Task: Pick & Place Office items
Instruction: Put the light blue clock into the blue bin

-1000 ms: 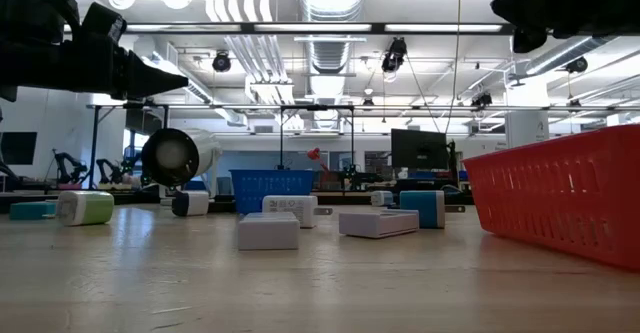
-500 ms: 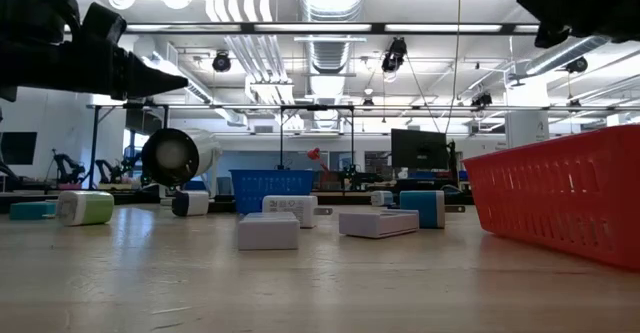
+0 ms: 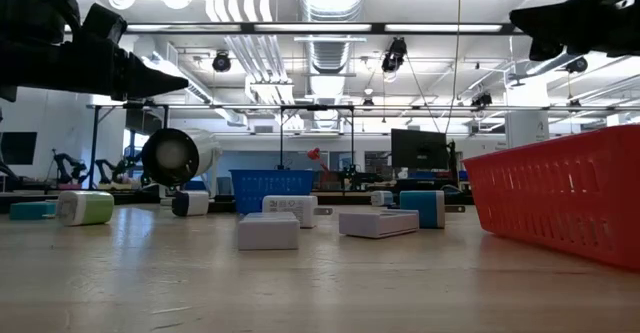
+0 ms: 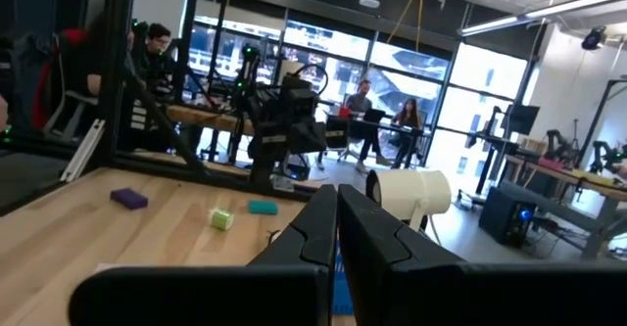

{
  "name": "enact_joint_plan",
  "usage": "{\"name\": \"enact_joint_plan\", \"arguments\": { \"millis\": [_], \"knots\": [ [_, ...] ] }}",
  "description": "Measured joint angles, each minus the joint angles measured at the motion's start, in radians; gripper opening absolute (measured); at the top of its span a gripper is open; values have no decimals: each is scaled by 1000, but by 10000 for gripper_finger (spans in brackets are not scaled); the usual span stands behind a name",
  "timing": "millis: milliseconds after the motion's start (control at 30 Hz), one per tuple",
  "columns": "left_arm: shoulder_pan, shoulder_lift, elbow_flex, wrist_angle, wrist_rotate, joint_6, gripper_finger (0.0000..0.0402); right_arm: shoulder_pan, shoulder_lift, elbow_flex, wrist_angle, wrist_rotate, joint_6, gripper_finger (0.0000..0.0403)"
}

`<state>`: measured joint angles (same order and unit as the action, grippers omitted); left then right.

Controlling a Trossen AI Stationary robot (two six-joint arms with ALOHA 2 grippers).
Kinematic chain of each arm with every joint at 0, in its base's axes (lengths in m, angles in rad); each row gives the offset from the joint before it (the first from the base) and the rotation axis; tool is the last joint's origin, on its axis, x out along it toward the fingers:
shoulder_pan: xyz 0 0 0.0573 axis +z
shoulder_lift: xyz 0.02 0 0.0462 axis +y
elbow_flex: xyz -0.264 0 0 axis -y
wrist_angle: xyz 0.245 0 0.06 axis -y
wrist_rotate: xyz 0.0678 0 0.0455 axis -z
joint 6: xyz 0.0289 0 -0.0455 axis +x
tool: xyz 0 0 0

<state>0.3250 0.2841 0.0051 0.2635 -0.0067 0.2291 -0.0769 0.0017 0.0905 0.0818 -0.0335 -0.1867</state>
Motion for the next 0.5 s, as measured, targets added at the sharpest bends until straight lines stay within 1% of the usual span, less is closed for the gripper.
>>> {"name": "enact_joint_plan", "arguments": {
  "millis": [167, 300, 400, 500],
  "knots": [
    [0, 1, 0, -20, 0, 0, 7, 0, 0, -3, 2, -1, 3, 8],
    [0, 1, 7, -69, 1, -16, 7, 0, 1, -3, 2, -1, 4, 8],
    [0, 1, 79, -176, 2, -50, 7, 0, 1, -4, 2, 0, 27, 8],
    [0, 1, 187, -316, 2, -103, 7, 0, 1, -4, 0, 0, 29, 8]
  ]
}}
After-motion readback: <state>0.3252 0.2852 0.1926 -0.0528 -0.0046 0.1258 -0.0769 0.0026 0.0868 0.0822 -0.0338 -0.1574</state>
